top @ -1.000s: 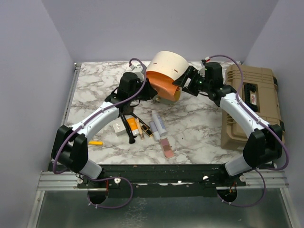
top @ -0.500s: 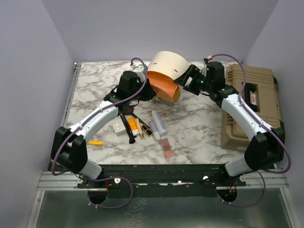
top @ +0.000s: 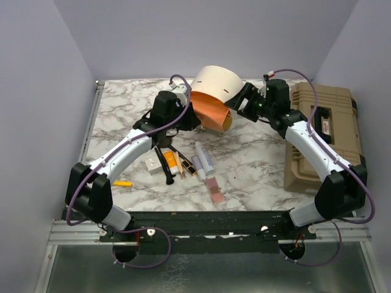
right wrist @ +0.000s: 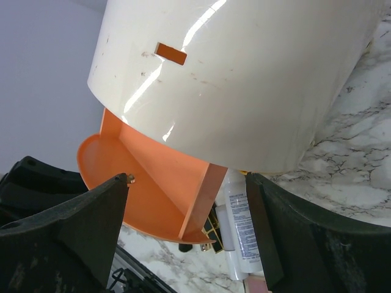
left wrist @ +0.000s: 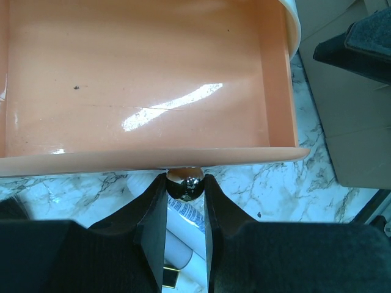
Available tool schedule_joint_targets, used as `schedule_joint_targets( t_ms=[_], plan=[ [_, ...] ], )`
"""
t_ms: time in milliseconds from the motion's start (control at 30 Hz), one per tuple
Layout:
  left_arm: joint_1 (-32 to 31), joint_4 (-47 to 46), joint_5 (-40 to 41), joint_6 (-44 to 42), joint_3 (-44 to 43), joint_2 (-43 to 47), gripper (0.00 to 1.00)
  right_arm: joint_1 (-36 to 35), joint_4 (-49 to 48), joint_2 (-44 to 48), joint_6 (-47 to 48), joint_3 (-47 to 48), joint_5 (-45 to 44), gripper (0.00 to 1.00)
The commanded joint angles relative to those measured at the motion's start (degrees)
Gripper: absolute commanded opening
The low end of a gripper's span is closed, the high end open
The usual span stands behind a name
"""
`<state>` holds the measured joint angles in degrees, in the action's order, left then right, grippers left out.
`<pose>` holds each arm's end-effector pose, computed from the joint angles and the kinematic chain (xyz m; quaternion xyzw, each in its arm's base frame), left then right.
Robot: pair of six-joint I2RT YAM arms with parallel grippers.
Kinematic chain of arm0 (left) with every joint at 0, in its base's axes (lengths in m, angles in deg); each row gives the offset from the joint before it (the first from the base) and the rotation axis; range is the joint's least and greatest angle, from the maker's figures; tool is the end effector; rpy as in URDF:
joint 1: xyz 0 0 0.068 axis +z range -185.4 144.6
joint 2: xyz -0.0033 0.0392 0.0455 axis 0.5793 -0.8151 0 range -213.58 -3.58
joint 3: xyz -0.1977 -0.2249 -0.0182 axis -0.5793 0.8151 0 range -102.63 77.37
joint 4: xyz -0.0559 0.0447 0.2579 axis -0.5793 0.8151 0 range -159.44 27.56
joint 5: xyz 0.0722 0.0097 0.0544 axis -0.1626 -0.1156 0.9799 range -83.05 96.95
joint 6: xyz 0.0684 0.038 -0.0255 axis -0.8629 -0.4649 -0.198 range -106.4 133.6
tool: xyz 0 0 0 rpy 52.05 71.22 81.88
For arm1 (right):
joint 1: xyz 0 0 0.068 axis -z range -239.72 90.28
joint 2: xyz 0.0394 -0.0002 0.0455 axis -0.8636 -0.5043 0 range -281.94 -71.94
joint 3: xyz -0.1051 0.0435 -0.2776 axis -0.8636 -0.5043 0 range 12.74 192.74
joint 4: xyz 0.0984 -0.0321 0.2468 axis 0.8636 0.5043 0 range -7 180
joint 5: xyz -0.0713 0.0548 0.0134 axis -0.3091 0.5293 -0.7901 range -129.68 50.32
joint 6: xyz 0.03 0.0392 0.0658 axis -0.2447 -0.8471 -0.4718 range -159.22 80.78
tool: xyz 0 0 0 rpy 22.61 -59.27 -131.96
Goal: Organize the makeup
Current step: Open the drawer in the storage box.
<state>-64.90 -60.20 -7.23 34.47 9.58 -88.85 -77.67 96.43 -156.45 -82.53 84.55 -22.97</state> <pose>0.3239 -0.2034 0.3216 0.1281 0.8376 -0.3165 0.4263 0.3540 0.1362 0.3445 0.1093 0.8361 0.3727 0.3875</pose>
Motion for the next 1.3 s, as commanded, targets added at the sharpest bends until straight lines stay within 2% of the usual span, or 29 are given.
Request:
schedule_joint_targets(
  t_ms=[0, 267, 633, 733, 833, 967, 1000, 1100, 1167, 1267],
  plan=[
    [0.1, 2.0, -2.6, -1.5, -1.3, 1.8, 0.0, -0.3, 2.5, 1.5, 1.9, 0.1, -2.6, 0.84],
    [0.1, 2.4, -4.2, -2.7, -2.2, 2.0, 0.0, -0.4, 3.2, 4.3, 4.8, 1.0, -6.3, 0.84],
    [0.1, 3.3, -2.9, -0.5, -2.1, 3.3, 0.0, -0.4, 4.3, 2.6, 5.1, 1.7, -4.9, 0.84],
    [0.1, 3.2, -0.2, -0.9, -1.4, 3.8, 0.1, -0.4, 4.1, 2.2, 5.3, 1.9, -4.4, 0.84],
    [0.0, 3.3, -1.0, -0.4, -1.3, 2.6, 0.11, -0.3, 3.9, 1.8, 5.1, 2.1, -3.4, 0.84],
    [0.0, 3.3, -1.3, -0.1, -1.0, 1.9, 0.25, -0.3, 4.2, 1.8, 5.3, 1.9, -3.3, 0.84],
    [0.0, 3.3, -1.1, 0.0, -0.9, 1.9, 0.32, -0.4, 4.3, 1.8, 5.4, 1.8, -3.4, 0.84],
    [0.1, 3.3, -0.2, 0.3, -0.3, 2.1, 0.36, -0.3, 4.6, 1.8, 5.8, 2.1, -3.4, 0.85],
    [0.1, 3.2, 0.2, 0.7, 0.0, 2.4, 0.44, -0.4, 4.8, 1.7, 5.8, 2.2, -3.4, 0.85],
    [0.1, 3.3, 0.4, 0.7, 0.2, 2.4, 0.44, -0.3, 4.3, 2.3, 5.5, 2.0, -3.5, 0.85]
  ],
)
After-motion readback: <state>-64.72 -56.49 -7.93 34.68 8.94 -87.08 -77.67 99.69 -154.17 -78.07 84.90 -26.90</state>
